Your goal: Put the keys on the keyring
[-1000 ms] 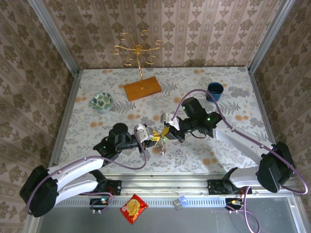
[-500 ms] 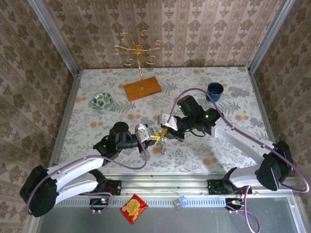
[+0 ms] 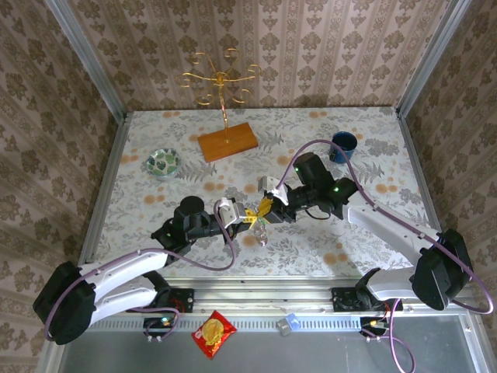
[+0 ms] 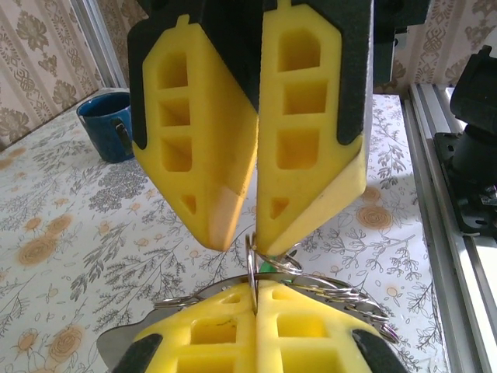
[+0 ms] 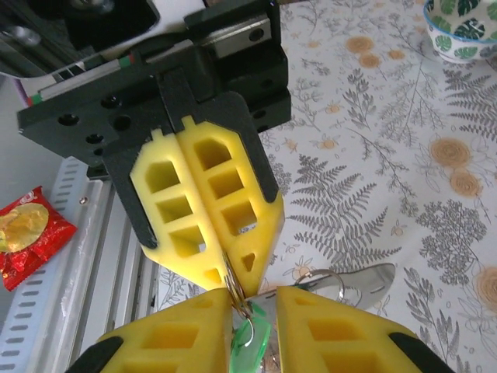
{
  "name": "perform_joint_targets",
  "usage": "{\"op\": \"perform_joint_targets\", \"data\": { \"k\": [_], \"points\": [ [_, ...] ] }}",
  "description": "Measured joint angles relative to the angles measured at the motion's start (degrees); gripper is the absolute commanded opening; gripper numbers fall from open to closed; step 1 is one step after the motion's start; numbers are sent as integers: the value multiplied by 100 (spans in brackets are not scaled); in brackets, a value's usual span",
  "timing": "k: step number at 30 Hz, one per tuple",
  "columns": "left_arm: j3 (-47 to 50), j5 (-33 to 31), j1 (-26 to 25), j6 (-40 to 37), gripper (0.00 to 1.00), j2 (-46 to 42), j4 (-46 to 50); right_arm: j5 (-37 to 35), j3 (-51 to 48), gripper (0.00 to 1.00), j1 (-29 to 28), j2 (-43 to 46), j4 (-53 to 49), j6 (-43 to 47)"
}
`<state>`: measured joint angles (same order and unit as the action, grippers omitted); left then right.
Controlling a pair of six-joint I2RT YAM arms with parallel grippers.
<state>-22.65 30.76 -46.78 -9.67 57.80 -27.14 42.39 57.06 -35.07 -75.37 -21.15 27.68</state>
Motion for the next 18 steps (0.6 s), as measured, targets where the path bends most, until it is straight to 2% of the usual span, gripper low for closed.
{"op": "perform_joint_targets", "data": {
  "k": [7,10,18],
  "points": [
    [42,42,0,92,0,0,-85,179,-7,1,0,-37,35,-46],
    [57,33,0,114,13,0,-76,186,-7,0,0,-74,9,26],
    [50,-13,0,125,15,-28,-33,-2,168,0,-87,-103,-402,291]
  ]
}}
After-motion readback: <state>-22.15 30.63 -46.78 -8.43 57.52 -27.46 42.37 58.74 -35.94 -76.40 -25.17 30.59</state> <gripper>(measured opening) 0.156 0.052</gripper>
